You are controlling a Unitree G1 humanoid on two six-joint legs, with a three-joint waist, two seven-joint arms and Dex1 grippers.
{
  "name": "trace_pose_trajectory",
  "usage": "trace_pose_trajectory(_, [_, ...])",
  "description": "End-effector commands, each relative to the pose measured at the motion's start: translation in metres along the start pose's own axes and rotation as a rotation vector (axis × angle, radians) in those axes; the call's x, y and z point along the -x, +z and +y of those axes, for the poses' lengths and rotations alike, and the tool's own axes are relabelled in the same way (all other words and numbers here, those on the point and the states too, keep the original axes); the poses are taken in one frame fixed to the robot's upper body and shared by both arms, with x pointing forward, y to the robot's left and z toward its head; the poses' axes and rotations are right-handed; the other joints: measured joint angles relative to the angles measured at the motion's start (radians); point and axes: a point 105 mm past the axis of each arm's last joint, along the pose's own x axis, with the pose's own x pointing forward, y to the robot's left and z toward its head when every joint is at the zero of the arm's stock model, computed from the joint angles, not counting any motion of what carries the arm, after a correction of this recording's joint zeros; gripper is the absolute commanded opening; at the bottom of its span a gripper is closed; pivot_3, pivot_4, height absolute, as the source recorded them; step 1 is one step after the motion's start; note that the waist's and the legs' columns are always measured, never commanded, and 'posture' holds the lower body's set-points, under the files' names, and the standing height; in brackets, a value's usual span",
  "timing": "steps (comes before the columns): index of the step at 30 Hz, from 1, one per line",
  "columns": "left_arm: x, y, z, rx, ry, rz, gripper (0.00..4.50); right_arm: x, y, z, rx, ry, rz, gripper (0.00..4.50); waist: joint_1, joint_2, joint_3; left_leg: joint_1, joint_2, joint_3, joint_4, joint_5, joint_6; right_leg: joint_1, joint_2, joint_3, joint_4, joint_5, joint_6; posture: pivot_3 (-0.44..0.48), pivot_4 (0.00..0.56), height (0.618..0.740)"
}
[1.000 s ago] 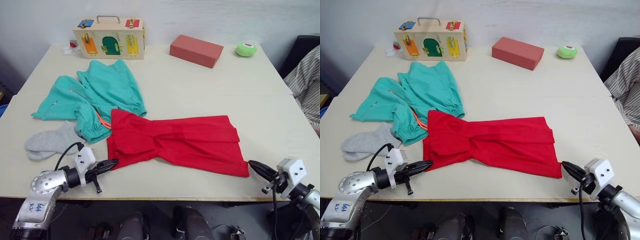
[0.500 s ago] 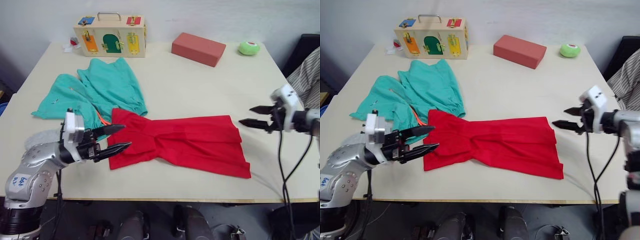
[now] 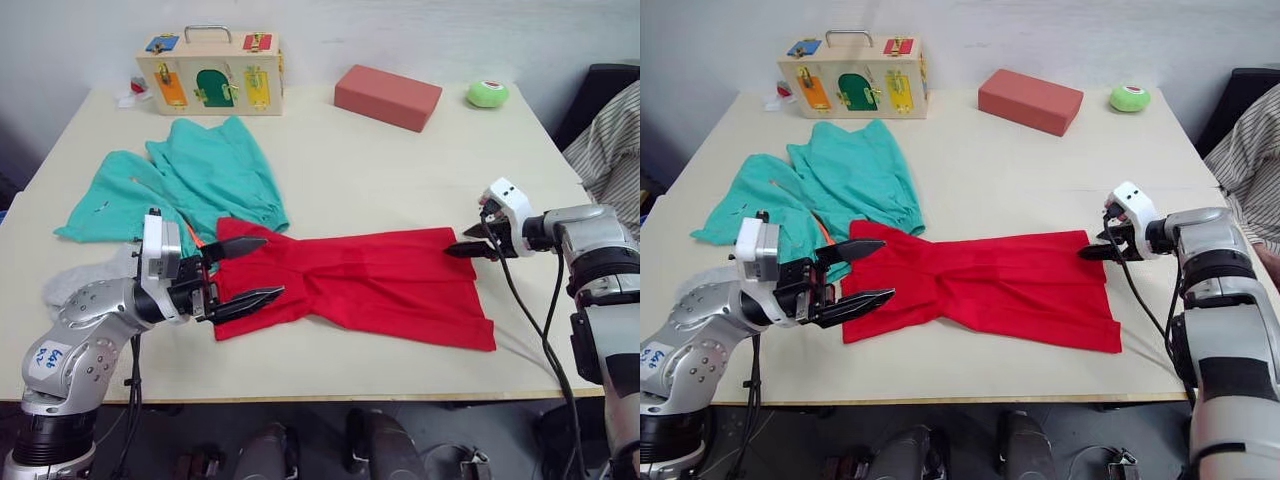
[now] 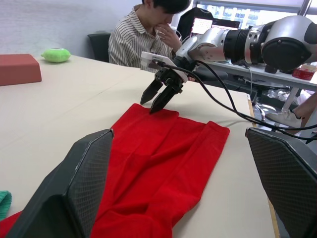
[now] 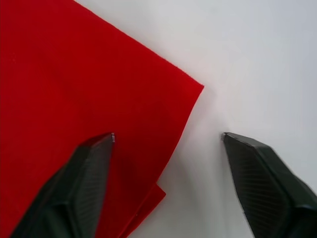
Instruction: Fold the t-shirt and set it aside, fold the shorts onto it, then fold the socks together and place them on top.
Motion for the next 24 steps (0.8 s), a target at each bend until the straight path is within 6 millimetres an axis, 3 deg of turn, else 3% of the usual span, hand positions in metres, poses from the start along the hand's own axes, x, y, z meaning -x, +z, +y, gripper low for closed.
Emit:
trace_pose_trajectory(1, [-0.001,0.004,-0.004,-0.046,-0.009,-0.003,4.5,-0.002,0.007,0.002,0.028,0.008,-0.01,2.12,-0.002,0.0,0.0,0.0,0.0,0.0,0.0,0.0,0.0,0.0,0.0,0.0,0.0,0.0,0.0,0.0,0.15,0.74])
trace_pose_trajectory(7, [0.003,0.002,0.0,-0.047,0.013,0.004,4.5,-0.008,0.022,0.013,0.08,0.075,-0.015,0.01,-0.005,0.0,0.0,0.001,0.0,0.0,0.0,0.0,-0.001,0.0,0.0,0.001,0.0,0.0,0.0,0.0,0.15,0.74])
trace_pose_trajectory(10, [0.004,0.001,0.001,-0.048,0.023,0.008,4.5,-0.008,0.026,0.011,0.107,0.053,0.006,0.01,-0.004,0.0,0.0,0.001,0.0,0.0,0.0,0.001,-0.001,0.0,0.0,0.001,0.0,0.0,0.0,0.0,0.15,0.74])
trace_pose_trajectory(18, [0.003,-0.004,0.009,-0.073,0.081,0.001,4.5,0.001,0.057,-0.021,0.33,-0.288,0.008,0.01,-0.004,0.0,0.0,0.001,0.0,0.0,-0.001,0.001,-0.002,0.0,0.0,0.001,0.0,0.0,0.0,0.0,0.15,0.74])
trace_pose_trajectory(24, [0.002,-0.016,0.022,-0.1,0.128,0.02,4.5,-0.013,0.063,-0.02,0.377,-0.356,-0.039,0.01,-0.004,0.0,0.0,0.001,0.0,0.001,-0.001,0.001,-0.002,0.0,0.0,0.001,0.0,0.0,0.0,0.0,0.15,0.74])
